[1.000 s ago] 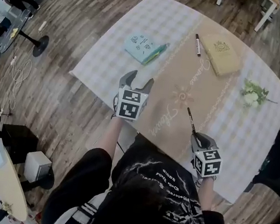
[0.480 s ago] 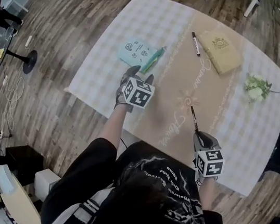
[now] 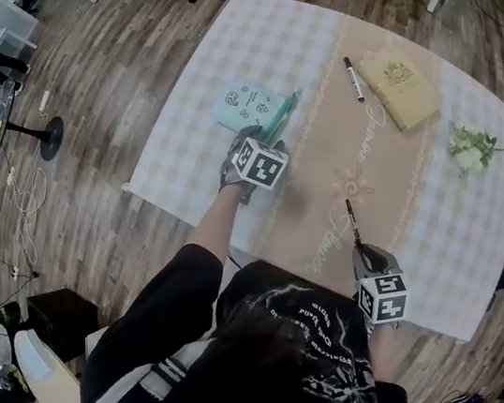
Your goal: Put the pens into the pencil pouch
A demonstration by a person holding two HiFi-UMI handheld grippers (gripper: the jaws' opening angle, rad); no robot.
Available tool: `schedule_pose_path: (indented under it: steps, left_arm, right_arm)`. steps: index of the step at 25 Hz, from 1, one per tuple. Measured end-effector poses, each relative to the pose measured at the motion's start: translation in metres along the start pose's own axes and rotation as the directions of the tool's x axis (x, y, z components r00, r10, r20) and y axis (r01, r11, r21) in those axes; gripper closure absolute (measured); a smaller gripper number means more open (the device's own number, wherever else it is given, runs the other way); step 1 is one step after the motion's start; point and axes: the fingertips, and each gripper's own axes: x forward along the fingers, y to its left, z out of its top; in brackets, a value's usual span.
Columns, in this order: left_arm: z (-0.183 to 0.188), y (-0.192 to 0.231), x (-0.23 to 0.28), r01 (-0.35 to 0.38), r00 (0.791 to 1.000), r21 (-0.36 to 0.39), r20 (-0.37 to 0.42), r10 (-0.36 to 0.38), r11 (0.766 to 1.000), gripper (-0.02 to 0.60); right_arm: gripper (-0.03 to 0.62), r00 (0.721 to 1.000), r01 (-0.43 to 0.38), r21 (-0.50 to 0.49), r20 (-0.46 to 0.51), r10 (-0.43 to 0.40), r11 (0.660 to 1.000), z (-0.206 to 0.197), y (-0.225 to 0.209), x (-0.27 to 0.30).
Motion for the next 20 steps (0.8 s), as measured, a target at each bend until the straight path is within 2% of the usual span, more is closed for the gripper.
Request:
schedule_pose_path:
  steps: [2,5,6,12,17,20]
  left_arm:
    - [-0.002,0.002,0.005,0.007,1.0,-0.032,-0.007,-0.007,0.999,0.328]
    - [-0.002,0.011,0.005,-0.029,1.0,-0.067,0.003,0.029,0.997,0.45]
    - [-0.001,0.013,0.004,-0.033,0.999,-0.073,0.006,0.033,0.997,0.472]
    - [0.004,0.013,-0.002,-0.014,0.999,-0.096,0.029,0.017,0.995,0.519]
    - [0.015,0.013,-0.013,0.0,0.995,-0.122,0.096,0.011,0.993,0.541]
    - [0.021,0.012,-0.025,0.028,0.991,-0.163,0.136,-0.005,0.986,0.543]
  right_arm:
    - [0.526,1.0,0.002,-0.004,0.002,-0.002,1.0,0.001,0.001,0.001]
    - [0.526,1.0,0.008,0.0,0.003,-0.008,1.0,-0.001,0.0,0.0]
    - [0.526,1.0,0.008,0.0,0.002,-0.008,1.0,-0.001,-0.001,0.0]
    - [0.526,1.0,0.0,-0.038,-0.026,-0.001,0.999,-0.004,0.003,0.002]
    - [0.526,1.0,0.008,-0.044,-0.03,-0.009,0.999,-0.004,0.002,0.003]
    - [0.526,1.0,0.029,-0.051,-0.009,-0.03,0.998,0.005,-0.002,-0.002]
